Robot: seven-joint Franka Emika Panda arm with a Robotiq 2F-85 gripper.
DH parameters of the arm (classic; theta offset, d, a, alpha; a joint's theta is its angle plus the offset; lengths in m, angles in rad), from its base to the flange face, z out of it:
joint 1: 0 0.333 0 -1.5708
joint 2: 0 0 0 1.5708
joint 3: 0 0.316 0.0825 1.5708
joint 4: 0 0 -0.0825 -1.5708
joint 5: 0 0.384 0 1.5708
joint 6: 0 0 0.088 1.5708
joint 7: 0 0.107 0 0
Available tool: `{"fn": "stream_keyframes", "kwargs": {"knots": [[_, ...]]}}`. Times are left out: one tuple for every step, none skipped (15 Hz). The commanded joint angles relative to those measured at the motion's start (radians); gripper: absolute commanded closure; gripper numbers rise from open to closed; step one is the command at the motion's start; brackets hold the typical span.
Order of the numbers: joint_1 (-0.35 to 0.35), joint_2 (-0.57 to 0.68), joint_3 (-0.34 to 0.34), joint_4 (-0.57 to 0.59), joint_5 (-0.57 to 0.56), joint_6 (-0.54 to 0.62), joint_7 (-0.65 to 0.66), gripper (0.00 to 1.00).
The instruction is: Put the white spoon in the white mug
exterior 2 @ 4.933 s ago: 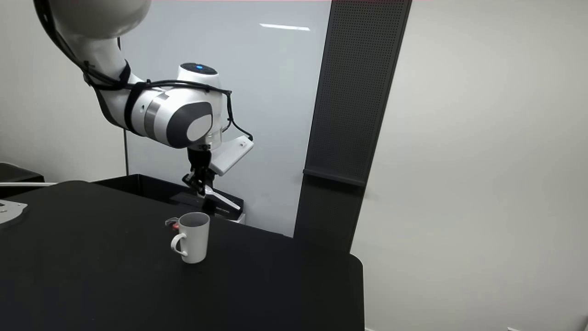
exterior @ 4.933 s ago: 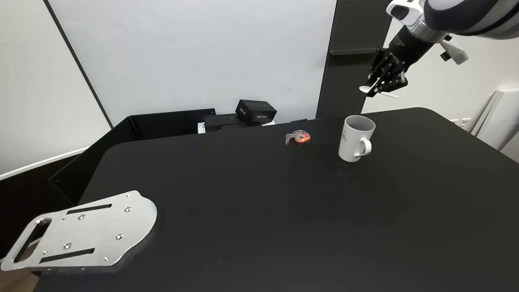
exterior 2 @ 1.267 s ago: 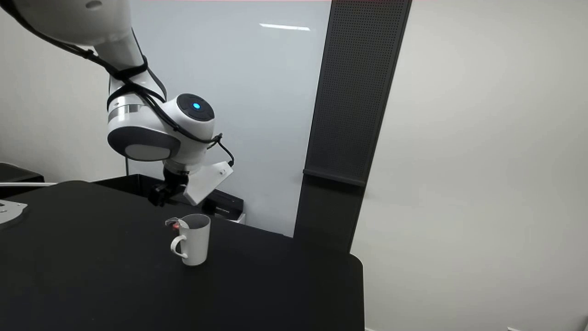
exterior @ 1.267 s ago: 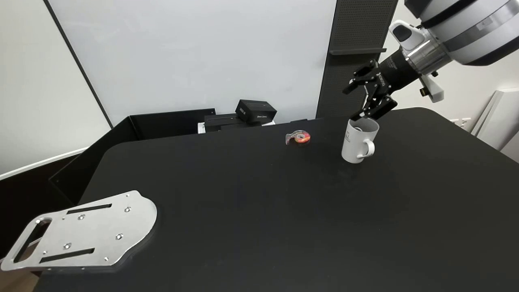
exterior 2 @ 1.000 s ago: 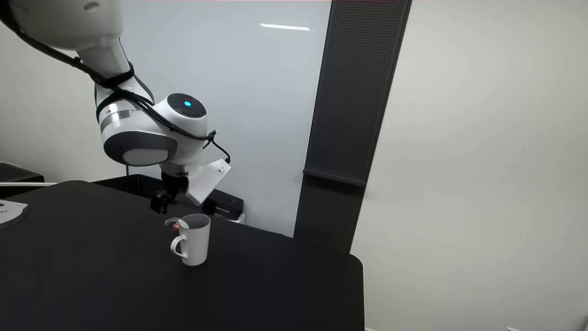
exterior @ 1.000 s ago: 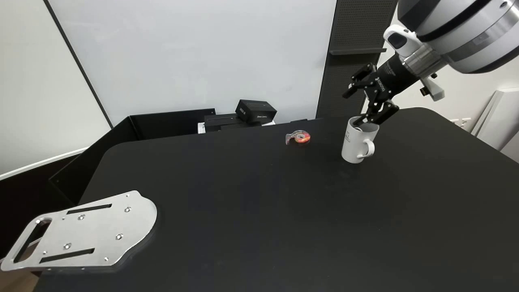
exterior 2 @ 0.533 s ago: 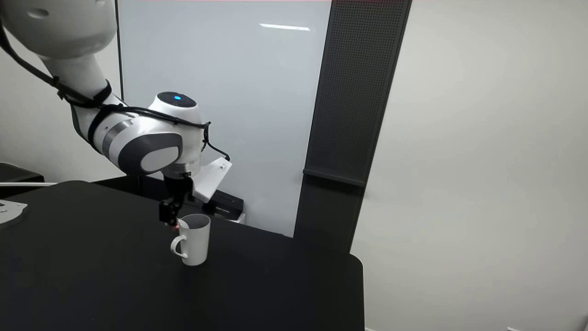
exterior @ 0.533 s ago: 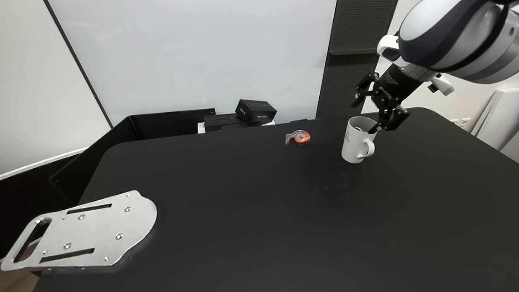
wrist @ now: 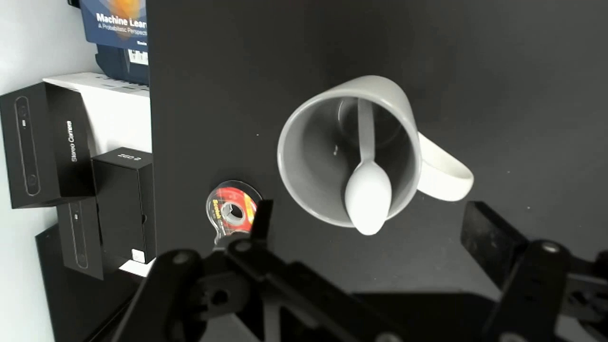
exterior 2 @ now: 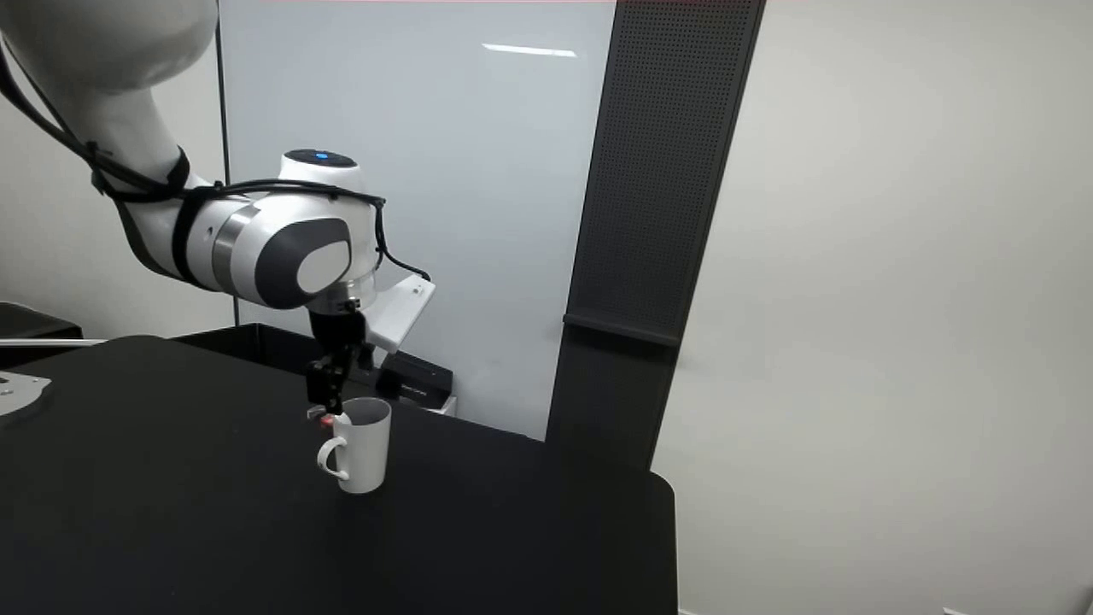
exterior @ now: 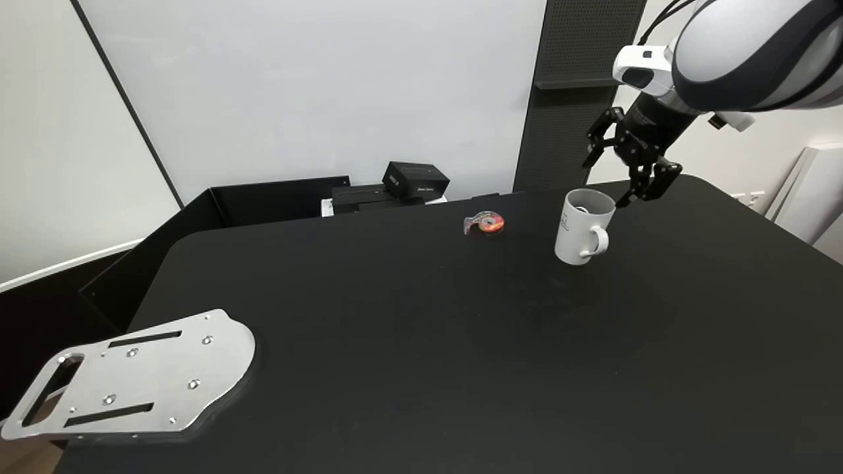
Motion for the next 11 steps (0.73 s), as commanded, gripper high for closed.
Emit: {"fn": "stream_keyframes", "kwargs": {"knots": [[-0.009,-0.033,0.002,0.000,-0.068,-0.071,0.072,0.00],[-0.011,-0.036,0.003,0.002,-0.075,-0.083,0.075,0.00],[-0.012,-0.038,0.004,0.004,-0.080,-0.095,0.079,0.00],[-0.012,-0.040,0.003,0.007,-0.084,-0.110,0.085,0.00],[-0.016,-0.042,0.007,0.011,-0.082,-0.130,0.081,0.00],[-0.027,-0.022,0.022,0.004,-0.078,-0.087,0.052,0.00],[-0.027,-0.023,0.021,0.007,-0.076,-0.098,0.051,0.00],[-0.027,-0.023,0.021,0.008,-0.076,-0.103,0.051,0.00],[-0.028,-0.023,0.021,0.008,-0.076,-0.104,0.051,0.00],[-0.026,-0.023,0.020,0.009,-0.076,-0.105,0.053,0.00],[-0.026,-0.023,0.020,0.009,-0.076,-0.106,0.053,0.00]]}}
